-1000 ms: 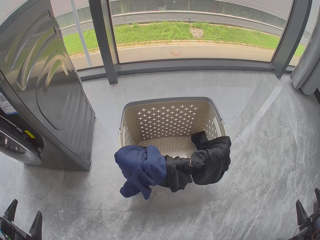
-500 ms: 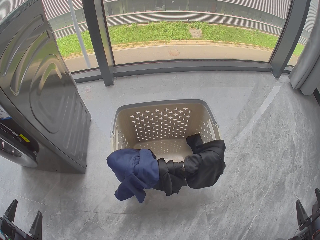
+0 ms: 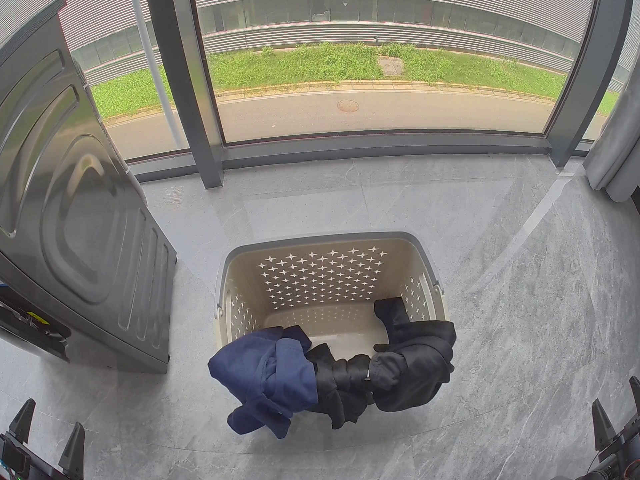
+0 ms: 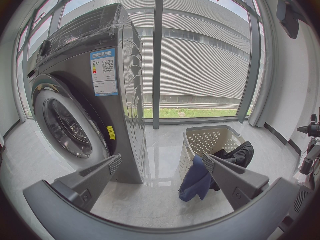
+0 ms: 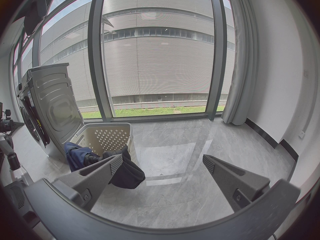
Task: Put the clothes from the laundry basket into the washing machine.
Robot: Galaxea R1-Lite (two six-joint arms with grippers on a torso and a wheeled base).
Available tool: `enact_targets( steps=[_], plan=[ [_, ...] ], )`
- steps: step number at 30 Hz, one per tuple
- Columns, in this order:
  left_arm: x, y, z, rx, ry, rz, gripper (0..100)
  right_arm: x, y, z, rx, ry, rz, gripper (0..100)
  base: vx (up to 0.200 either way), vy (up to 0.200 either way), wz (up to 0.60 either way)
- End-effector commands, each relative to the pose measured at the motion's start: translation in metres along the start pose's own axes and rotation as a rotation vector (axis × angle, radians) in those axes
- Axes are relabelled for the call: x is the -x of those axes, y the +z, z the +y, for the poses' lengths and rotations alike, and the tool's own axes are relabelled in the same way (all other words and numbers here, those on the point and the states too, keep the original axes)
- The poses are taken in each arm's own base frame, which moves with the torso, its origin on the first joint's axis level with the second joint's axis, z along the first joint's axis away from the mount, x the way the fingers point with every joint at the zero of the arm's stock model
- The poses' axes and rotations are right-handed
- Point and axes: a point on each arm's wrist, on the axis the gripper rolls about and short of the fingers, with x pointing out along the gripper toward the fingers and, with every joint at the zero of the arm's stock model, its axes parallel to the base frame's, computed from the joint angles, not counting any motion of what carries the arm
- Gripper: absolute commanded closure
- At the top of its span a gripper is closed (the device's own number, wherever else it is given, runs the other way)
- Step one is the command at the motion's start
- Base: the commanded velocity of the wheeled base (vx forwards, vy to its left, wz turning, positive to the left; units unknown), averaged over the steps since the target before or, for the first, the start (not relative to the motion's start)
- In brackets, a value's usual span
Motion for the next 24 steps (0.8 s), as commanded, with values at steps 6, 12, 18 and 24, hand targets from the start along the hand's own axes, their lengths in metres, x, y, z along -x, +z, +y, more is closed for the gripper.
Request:
enact_targets(
  steps=[6, 12, 18, 24],
  plan=[
    [-0.0002, -0.0052, 0.0002, 0.0, 0.0, 0.003, 0, -0.0005, -0.0051, 0.0, 0.0, 0.0, 0.007, 0, 0.167, 0.0, 0.0],
    [-0.0002, -0.0052, 0.0002, 0.0, 0.0, 0.003, 0, -0.0005, -0.0051, 0.0, 0.0, 0.002, 0.007, 0, 0.1, 0.0, 0.0],
    [-0.0002, -0.0052, 0.0002, 0.0, 0.001, 0.003, 0, -0.0005, -0.0051, 0.0, 0.0, 0.002, 0.007, 0, 0.133, 0.0, 0.0],
    [-0.0002, -0.0052, 0.0002, 0.0, 0.0, 0.003, 0, -0.0005, -0.0051, 0.0, 0.0, 0.002, 0.007, 0, 0.067, 0.0, 0.0]
  ],
)
